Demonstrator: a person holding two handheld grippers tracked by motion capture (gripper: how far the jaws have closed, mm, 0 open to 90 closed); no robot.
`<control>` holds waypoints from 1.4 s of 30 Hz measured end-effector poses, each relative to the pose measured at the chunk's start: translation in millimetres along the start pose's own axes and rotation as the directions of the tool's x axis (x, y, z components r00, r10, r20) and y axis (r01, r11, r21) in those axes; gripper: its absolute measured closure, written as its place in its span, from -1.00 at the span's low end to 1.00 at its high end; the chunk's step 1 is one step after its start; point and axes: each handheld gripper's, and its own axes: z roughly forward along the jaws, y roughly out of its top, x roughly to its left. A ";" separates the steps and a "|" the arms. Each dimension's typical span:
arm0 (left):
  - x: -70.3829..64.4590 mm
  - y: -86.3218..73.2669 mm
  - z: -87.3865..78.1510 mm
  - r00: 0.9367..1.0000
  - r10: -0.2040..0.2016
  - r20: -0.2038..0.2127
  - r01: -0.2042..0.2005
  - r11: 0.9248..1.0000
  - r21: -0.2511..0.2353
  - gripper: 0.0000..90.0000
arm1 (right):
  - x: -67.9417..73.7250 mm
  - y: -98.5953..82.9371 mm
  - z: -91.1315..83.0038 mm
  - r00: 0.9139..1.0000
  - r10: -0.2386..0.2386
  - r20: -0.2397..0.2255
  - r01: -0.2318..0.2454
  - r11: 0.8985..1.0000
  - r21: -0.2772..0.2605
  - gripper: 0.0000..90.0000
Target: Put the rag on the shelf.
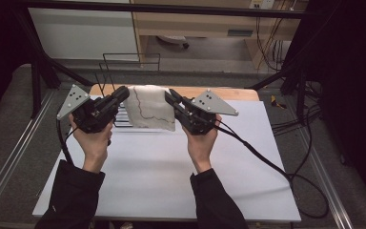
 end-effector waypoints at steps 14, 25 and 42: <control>13.0 22.6 0.6 1.000 0.014 -0.011 -0.014 0.999 -0.032 0.87 | 2.7 20.6 18.2 1.000 -0.021 0.001 0.021 0.999 -0.028 0.83; 18.7 40.7 2.2 0.999 0.029 -0.023 -0.030 0.998 -0.049 0.87 | 2.1 33.4 29.8 1.000 -0.025 0.007 0.025 0.999 -0.047 0.83; 33.8 61.3 7.9 0.998 0.037 -0.051 -0.041 0.996 -0.084 0.87 | 0.4 55.2 53.9 0.999 -0.044 0.017 0.046 0.997 -0.068 0.83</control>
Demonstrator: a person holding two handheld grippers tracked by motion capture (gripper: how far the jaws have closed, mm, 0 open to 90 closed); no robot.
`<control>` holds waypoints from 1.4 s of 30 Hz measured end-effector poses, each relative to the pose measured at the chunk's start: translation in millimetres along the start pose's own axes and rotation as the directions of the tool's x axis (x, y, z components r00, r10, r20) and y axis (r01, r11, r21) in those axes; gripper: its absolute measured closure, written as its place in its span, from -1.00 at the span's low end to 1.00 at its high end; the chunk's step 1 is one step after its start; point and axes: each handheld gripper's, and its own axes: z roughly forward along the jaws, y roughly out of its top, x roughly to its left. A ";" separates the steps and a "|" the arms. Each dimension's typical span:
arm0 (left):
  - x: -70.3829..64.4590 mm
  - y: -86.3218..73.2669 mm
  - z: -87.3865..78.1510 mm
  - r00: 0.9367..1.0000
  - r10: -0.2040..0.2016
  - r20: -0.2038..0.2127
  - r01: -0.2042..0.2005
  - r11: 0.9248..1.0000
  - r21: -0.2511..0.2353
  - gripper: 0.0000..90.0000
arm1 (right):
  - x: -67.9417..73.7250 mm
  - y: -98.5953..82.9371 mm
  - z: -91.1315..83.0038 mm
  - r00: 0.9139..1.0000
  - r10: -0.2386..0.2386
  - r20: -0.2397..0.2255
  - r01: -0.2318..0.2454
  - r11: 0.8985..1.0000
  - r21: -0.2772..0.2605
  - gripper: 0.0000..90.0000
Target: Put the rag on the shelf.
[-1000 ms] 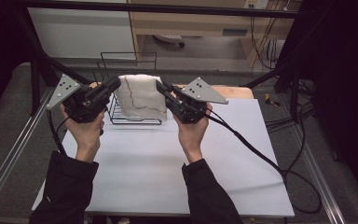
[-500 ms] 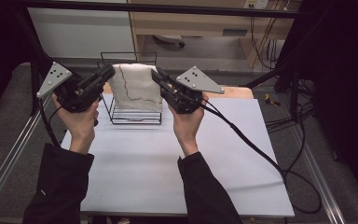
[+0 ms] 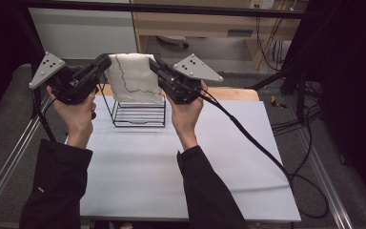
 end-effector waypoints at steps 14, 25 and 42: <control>11.3 13.2 13.0 1.000 0.002 -0.015 -0.002 1.000 -0.006 0.87 | -8.2 10.0 20.0 1.000 0.001 0.010 -0.001 1.000 -0.003 0.83; 26.5 19.8 21.9 0.999 -0.003 -0.035 0.002 1.000 -0.008 0.87 | -11.8 13.4 39.2 1.000 0.011 0.006 -0.011 1.000 -0.004 0.83; 44.8 35.3 36.7 0.998 0.018 -0.066 -0.017 1.000 0.011 0.87 | -17.3 23.7 66.9 1.000 0.013 0.022 -0.013 1.000 0.002 0.83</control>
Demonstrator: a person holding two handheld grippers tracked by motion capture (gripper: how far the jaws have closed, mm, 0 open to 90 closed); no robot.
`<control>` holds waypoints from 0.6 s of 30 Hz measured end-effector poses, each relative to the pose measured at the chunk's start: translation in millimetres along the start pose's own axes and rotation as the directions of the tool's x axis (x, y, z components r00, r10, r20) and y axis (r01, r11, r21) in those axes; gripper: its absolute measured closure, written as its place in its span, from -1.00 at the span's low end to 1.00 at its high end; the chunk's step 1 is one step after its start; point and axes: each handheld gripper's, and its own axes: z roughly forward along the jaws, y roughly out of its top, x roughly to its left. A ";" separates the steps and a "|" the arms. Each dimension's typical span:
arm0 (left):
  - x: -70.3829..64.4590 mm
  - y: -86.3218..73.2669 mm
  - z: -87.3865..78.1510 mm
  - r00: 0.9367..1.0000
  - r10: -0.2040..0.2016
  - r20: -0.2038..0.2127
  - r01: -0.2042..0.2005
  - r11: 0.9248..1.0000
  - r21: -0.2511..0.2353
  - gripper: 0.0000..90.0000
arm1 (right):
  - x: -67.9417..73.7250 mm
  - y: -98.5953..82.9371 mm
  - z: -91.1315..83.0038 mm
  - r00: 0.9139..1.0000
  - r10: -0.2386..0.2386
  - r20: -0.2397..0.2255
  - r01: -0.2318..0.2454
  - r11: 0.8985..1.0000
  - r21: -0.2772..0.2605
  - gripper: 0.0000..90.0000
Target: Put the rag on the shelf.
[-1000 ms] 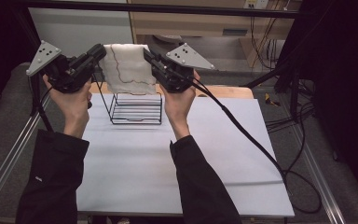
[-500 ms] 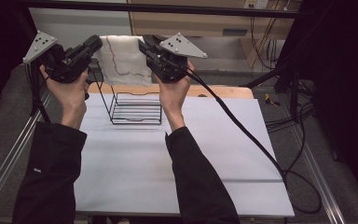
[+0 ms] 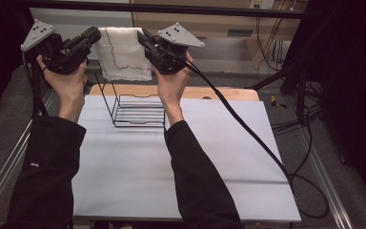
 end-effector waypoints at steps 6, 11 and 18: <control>7.8 1.5 8.2 1.000 0.001 -0.010 -0.001 1.000 0.018 0.87 | -3.8 -1.6 11.6 1.000 0.011 0.004 -0.011 1.000 0.011 0.83; 13.5 1.4 16.6 1.000 -0.006 -0.013 0.006 1.000 0.022 0.87 | -7.7 -0.6 19.5 1.000 0.007 0.012 -0.007 1.000 0.018 0.83; 20.2 -1.3 29.7 1.000 -0.009 -0.017 0.010 0.999 0.039 0.87 | -17.4 -2.7 31.1 1.000 0.017 0.026 -0.017 0.999 0.032 0.82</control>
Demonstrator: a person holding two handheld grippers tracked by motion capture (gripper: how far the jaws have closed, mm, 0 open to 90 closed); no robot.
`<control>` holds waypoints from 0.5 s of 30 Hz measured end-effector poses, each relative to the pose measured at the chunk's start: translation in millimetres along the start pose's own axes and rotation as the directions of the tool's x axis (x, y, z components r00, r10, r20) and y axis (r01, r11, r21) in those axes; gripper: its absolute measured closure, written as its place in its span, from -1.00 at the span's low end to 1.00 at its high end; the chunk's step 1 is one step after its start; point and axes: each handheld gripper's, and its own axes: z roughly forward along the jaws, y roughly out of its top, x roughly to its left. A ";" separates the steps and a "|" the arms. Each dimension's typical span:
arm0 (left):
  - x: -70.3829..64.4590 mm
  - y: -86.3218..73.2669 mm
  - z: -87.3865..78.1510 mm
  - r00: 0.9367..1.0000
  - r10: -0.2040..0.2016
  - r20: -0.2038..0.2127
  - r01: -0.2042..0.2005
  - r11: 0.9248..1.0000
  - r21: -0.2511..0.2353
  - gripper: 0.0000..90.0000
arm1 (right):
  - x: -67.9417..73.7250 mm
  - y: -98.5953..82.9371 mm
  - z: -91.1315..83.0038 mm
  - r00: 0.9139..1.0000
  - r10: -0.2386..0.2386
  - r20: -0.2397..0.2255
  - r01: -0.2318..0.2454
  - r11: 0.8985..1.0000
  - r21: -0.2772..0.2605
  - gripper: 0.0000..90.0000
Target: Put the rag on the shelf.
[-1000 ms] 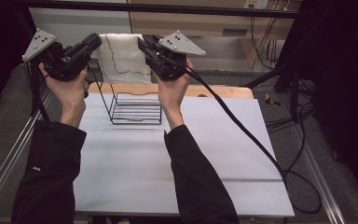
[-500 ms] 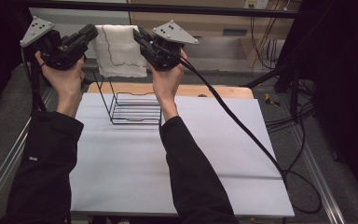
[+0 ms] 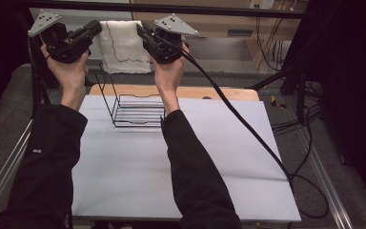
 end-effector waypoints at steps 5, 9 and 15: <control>4.9 -2.3 7.2 1.000 0.002 -0.002 -0.002 1.000 0.017 0.87 | -5.9 -4.3 8.7 1.000 0.004 0.006 -0.004 1.000 0.022 0.82; 6.6 -1.9 12.5 1.000 0.003 -0.006 -0.003 1.000 0.027 0.87 | -11.2 -6.0 14.2 1.000 0.021 0.007 -0.021 0.999 0.032 0.82; 10.3 -8.2 17.9 1.000 -0.007 -0.006 0.008 0.999 0.050 0.87 | -15.0 -10.1 20.1 1.000 0.025 0.013 -0.025 0.998 0.051 0.82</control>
